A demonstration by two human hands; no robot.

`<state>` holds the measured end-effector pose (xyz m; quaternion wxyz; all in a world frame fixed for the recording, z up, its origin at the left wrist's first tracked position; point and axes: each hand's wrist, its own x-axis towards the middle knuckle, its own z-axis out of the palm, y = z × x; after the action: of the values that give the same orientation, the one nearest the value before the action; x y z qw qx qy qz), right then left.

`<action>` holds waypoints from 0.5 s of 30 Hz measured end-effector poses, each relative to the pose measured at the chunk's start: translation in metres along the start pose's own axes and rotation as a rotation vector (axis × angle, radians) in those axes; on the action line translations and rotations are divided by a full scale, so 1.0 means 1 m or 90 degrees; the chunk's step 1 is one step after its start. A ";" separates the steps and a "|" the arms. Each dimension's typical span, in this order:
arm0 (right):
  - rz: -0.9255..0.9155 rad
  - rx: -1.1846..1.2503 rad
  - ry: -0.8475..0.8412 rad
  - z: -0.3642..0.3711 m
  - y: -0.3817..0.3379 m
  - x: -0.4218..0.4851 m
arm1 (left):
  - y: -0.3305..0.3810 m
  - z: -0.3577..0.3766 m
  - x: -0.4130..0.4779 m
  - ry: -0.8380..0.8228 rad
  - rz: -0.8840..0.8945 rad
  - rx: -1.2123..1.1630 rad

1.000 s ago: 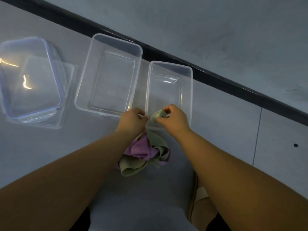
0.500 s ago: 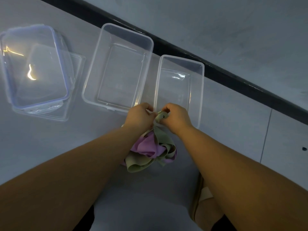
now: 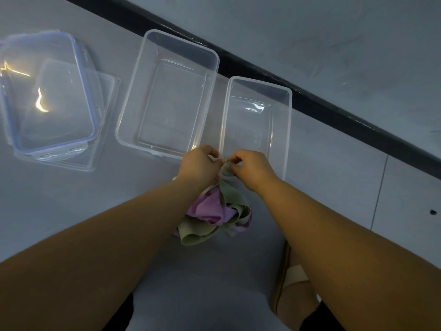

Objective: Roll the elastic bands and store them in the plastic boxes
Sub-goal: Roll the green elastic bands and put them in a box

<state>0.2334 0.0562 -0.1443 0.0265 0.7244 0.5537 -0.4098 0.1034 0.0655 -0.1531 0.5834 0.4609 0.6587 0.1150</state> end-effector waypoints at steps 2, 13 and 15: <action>0.006 -0.002 -0.006 -0.001 -0.002 0.001 | 0.000 0.000 0.000 0.000 -0.003 -0.001; 0.055 0.013 0.048 -0.001 -0.003 -0.003 | 0.002 0.000 -0.001 0.003 -0.019 -0.025; 0.079 0.031 0.051 0.000 -0.001 -0.002 | 0.002 0.001 -0.001 0.004 -0.020 -0.023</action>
<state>0.2325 0.0551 -0.1426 0.0123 0.7737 0.4979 -0.3916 0.1048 0.0655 -0.1507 0.5913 0.4398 0.6654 0.1189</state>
